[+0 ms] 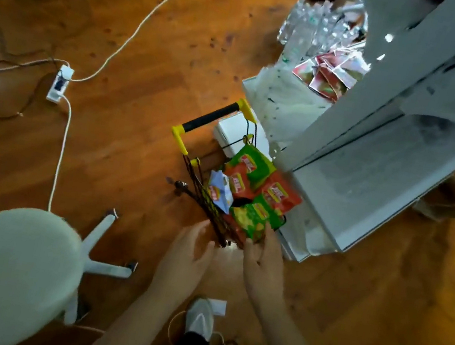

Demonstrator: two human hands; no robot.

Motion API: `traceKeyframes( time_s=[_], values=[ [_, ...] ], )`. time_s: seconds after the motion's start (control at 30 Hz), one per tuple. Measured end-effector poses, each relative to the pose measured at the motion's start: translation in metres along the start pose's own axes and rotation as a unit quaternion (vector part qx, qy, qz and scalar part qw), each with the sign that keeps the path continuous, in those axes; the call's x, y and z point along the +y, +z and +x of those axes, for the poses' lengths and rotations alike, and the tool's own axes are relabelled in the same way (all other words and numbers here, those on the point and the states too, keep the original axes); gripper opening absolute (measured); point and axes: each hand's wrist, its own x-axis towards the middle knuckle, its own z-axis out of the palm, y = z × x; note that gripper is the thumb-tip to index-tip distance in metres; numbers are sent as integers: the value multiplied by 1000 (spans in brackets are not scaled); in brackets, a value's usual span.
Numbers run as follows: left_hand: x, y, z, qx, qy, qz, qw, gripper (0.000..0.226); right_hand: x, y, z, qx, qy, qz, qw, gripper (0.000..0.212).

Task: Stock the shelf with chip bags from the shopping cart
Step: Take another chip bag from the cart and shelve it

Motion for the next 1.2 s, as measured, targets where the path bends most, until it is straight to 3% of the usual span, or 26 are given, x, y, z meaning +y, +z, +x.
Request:
traceKeyframes(
  time_s=[0.2, 0.33, 0.47, 0.57, 0.7, 0.87, 1.0, 1.2],
  values=[
    [16, 78, 83, -44, 45, 95, 994, 48, 63, -30, 112, 48, 112, 63, 991, 25],
    [8, 126, 144, -51, 97, 210, 971, 57, 93, -26, 170, 57, 167, 81, 981, 69],
    [-7, 162, 192, -68, 83, 324, 940, 79, 126, -10, 211, 44, 198, 129, 971, 76],
    [-10, 173, 209, -99, 44, 368, 923, 93, 141, 7, 228, 44, 174, 155, 971, 57],
    [-5, 172, 218, -100, -5, 422, 901, 81, 146, 19, 228, 82, 177, 217, 956, 33],
    [-2, 158, 219, -132, -15, 354, 926, 78, 136, 10, 212, 76, 125, 223, 964, 34],
    [3, 143, 210, -196, 11, 196, 961, 71, 137, -2, 203, 58, 144, 272, 950, 37],
    [22, 122, 193, -204, -31, -14, 978, 66, 144, -13, 198, 49, 189, 332, 923, 31]
  ],
)
